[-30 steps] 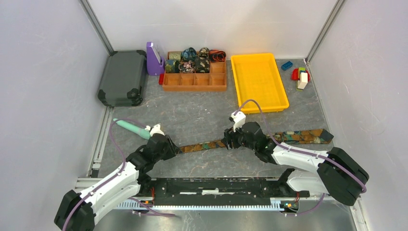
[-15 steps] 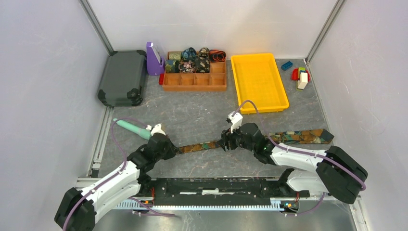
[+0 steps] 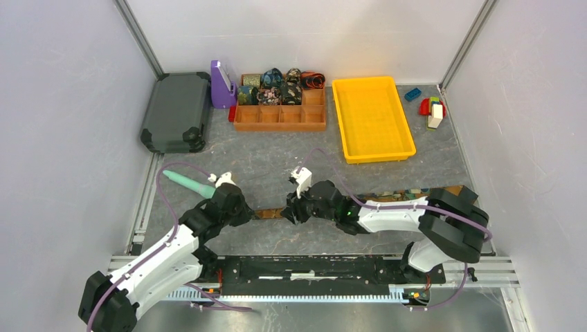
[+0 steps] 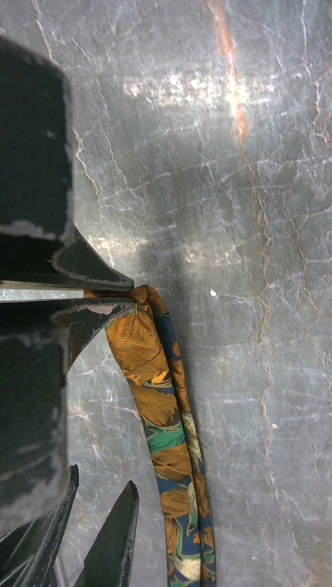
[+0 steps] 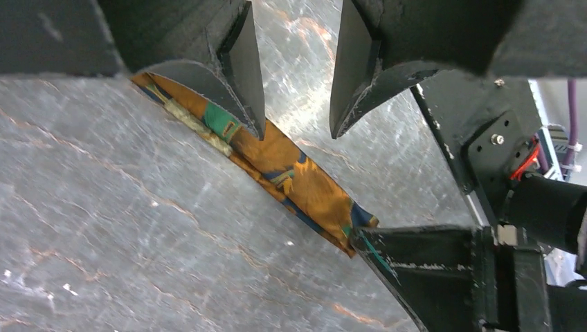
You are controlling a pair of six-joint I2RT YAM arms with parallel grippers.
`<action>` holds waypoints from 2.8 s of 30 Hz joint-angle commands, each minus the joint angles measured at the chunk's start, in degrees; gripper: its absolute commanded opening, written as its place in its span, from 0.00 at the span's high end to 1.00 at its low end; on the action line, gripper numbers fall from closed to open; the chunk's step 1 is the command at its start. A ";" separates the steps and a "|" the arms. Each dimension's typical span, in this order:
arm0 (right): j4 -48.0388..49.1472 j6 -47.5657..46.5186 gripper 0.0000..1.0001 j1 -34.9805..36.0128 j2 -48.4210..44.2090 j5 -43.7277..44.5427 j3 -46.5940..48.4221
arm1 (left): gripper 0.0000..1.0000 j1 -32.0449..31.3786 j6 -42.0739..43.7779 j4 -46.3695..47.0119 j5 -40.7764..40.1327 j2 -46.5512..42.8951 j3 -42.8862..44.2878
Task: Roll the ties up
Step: Roll the tie at the center of the board.
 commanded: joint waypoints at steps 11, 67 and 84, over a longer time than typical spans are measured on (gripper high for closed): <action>3.71 3.71 0.80 3.38 10.49 0.27 9.73 | 0.93 -0.37 -2.45 -6.08 0.04 2.12 5.98; -1.33 1.77 0.89 4.31 22.56 2.26 21.58 | 0.94 -0.37 -3.39 -9.42 2.97 -0.28 12.04; -6.48 -2.37 0.89 3.43 15.10 4.68 17.56 | 0.95 -0.41 -3.19 -6.18 3.58 3.04 12.35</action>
